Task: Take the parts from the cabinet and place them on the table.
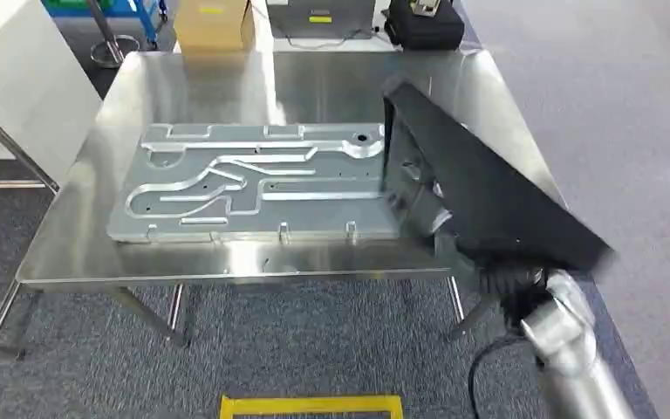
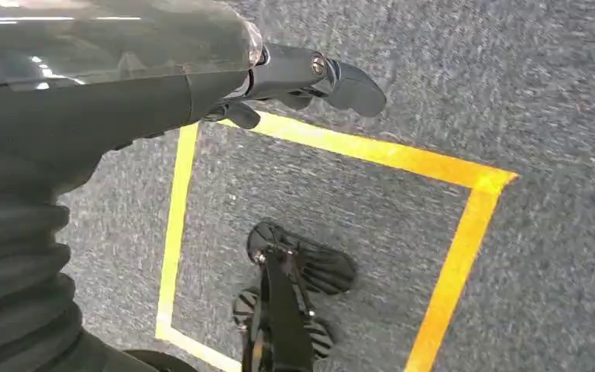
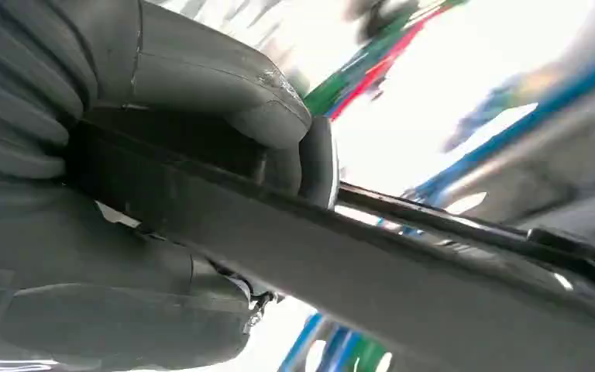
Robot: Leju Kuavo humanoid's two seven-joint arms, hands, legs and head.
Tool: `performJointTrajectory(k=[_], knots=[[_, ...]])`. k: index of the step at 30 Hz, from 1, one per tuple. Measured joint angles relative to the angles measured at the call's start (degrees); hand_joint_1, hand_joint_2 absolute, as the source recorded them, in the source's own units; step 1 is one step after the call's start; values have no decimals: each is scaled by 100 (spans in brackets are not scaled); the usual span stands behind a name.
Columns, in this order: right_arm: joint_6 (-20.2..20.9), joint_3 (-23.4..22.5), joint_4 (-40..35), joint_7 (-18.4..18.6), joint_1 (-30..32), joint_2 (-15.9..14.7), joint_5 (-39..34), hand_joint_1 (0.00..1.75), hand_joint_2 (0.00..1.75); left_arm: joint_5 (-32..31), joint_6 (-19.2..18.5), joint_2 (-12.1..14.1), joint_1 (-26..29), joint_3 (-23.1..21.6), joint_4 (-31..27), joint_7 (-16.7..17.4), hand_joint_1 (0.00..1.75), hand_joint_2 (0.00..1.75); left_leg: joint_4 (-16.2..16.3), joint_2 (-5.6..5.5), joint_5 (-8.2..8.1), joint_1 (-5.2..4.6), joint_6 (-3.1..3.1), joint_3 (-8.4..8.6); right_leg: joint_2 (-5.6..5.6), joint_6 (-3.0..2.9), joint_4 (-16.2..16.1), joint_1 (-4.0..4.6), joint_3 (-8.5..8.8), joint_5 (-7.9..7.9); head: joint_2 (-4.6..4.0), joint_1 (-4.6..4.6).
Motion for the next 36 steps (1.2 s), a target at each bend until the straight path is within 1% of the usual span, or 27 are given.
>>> performJointTrajectory(k=[1, 2, 3, 4, 6, 7, 8, 11, 13, 14, 16, 17, 18, 19, 20, 22, 23, 24, 26, 28, 29, 30, 32, 33, 34, 35, 36], knots=[[-247, 0, 317, 101, -296, -61, 387, 162, 175, 0, -31, 0, -1, 0, 0, -4, 0, 175, 1, 0, 2, -9, 4, -2, -3, 23, 477, -9, -239, -179, 0, -2], [-439, 15, 680, 185, -616, -115, 731, 162, 175, 0, -41, 0, 3, -2, 0, -9, 0, 175, 5, 0, 2, -17, 5, -7, -4, 37, 800, -16, -416, -246, 0, 2], [-581, 65, 1042, 275, -932, -152, 1004, 162, 175, 0, -48, 0, 2, -2, 0, -9, 0, 175, 10, 1, 1, -24, 6, -8, -7, 42, 867, -25, -471, -179, 0, -2], [-745, 114, 1303, 370, -1230, -179, 1279, 162, 175, 0, -55, 0, -5, -6, 0, -9, 0, 175, 13, -2, 1, -28, 6, -8, -11, 35, 701, -27, -409, -6, 0, 2], [-1213, 350, 2042, 601, -1901, -188, 2155, 162, 175, 0, -79, 0, -27, -35, 0, -9, 0, 175, 17, -10, -2, -42, 1, 10, -12, -19, -184, -24, 3, 517, 0, 2], [-1359, 492, 2396, 704, -2210, -188, 2524, 162, 175, 0, -89, 0, -45, -48, 0, -9, 0, 175, 17, -17, -5, -46, -5, 12, -8, -62, -627, -17, 196, 682, 0, 0], [-1497, 661, 2816, 842, -2537, -155, 2900, 162, 175, 0, -100, -11, -68, -59, -4, -9, 0, 175, 30, -22, 1, -85, -36, -36, -7, -92, -717, 27, 260, 609, 0, -7], [-1577, 1168, 3917, 1239, -3233, 117, 3814, 162, 175, 0, -114, -11, -74, -103, -4, 0, 0, 175, -4, -23, 36, -52, -120, -67, -7, -132, -795, 51, 219, 596, 0, -2], [-1525, 1527, 4676, 1383, -3648, 386, 4190, 162, 175, 0, -118, -13, -78, -114, -7, 0, 0, 175, 72, -27, -42, -56, -190, -95, -17, -199, -901, -20, 268, 654, 0, -4], [-1492, 1686, 4986, 1399, -3837, 528, 4288, 162, 175, 0, -120, -13, -86, -118, -9, 0, 0, 175, 287, -27, -180, -52, -231, -198, -13, -221, -912, -22, 271, 659, 0, -26], [-1387, 1980, 5568, 1479, -4061, 806, 4468, 162, 175, 0, -120, -9, -93, -122, -9, 11, 0, 175, 1112, -25, -557, -21, -284, -610, -17, -258, -906, -13, 277, 648, 0, -42], [-1344, 2084, 5828, 1505, -4129, 922, 4553, 162, 175, 0, -124, -9, -87, -122, -9, 13, 0, 175, 1481, -25, -659, -11, -308, -808, -21, -266, -904, -10, 281, 643, 0, -42], [-1311, 2202, 6076, 1547, -4161, 1047, 4617, 162, 175, 0, -131, -11, -73, -125, -9, 22, 0, 175, 1663, -24, -648, 4, -325, -927, -21, -269, -900, -9, 285, 637, 0, -42], [-1269, 2326, 6286, 1556, -4166, 1163, 4681, 162, 175, 0, -131, -9, -64, -127, -9, 28, 0, 175, 1574, -22, -502, 21, -343, -921, -21, -267, -893, -10, 291, 625, 0, -42], [-1199, 2461, 6500, 1562, -4165, 1244, 4748, 162, 175, 0, -131, -7, -63, -127, -9, 35, 0, 175, 1258, -19, -268, 39, -358, -802, -23, -258, -875, -14, 294, 608, 0, -42], [-1145, 2635, 6791, 1573, -4148, 1398, 4823, 162, 175, 0, -131, 13, -62, -131, -9, 57, 0, 175, 291, -11, 249, 78, -379, -375, -26, -208, -801, -26, 292, 541, 0, -44], [-1123, 2699, 6916, 1602, -4144, 1458, 4829, 162, 175, 0, -131, 13, -62, -140, -11, 77, 0, 175, 183, -21, 139, 68, -372, -294, -21, -174, -777, 3, 266, 517, 0, -46], [-1109, 2756, 7037, 1639, -4135, 1524, 4849, 162, 175, -2, -135, 24, -69, -149, -9, 81, 0, 175, 82, -39, 139, 47, -318, -283, -16, -163, -736, 17, 235, 516, 0, -52], [-1109, 2857, 7236, 1674, -4029, 1620, 4897, 162, 175, -9, -157, 26, -60, -184, -11, 92, 0, 175, 121, -38, 132, 43, -255, -299, -20, -118, -777, 22, 244, 534, 0, -50], [-1114, 2914, 7376, 1687, -3928, 1679, 4912, 162, 175, -13, -186, 26, -57, -208, -18, 74, 0, 175, 71, -35, 159, 68, -165, -271, -24, -49, -727, 2, 235, 460, 0, -48], [-1112, 2938, 7432, 1746, -3894, 1707, 4912, 162, 175, -24, -210, 26, -63, -236, -20, 42, 0, 175, 68, -37, 159, 66, -149, -264, -28, -28, -559, -11, 171, 348, 0, -44], [-1109, 2962, 7496, 1807, -3865, 1725, 4917, 162, 175, -64, -221, 31, -68, -267, -20, 2, 0, 175, 68, -33, 153, 64, -113, -264, -27, -12, -224, -10, 7, 163, 0, -46], [-1109, 2984, 7629, 1977, -3702, 1764, 4928, 162, 175, -125, -240, 39, -72, -332, -20, -87, 0, 175, 68, -31, 141, 48, -89, -255, -28, 11, 709, -15, -454, -201, 0, -46], [-1114, 2986, 7683, 2032, -3586, 1766, 4930, 162, 175, -137, -251, 42, -74, -356, -20, -111, 0, 175, 69, -38, 136, 46, -82, -247, -27, 10, 954, -15, -589, -225, 0, -46], [-1116, 2988, 7738, 2104, -3472, 1766, 4938, 162, 175, -163, -253, 44, -63, -382, -20, -133, 0, 175, 69, -51, 134, 44, -80, -234, -27, -4, 920, -14, -593, -124, 0, -44], [-1129, 2988, 7765, 2155, -3407, 1766, 4958, 162, 175, -177, -256, 44, -57, -411, -20, -144, 0, 175, 69, -62, 130, 34, -76, -225, -27, -33, 665, -12, -495, 71, 0, -44], [-1138, 2988, 7782, 2188, -3405, 1771, 4962, 162, 175, -179, -260, 44, -58, -435, -20, -149, 0, 175, 69, -65, 124, 18, -80, -208, -27, -81, 205, 5, -286, 333, 0, -44]])
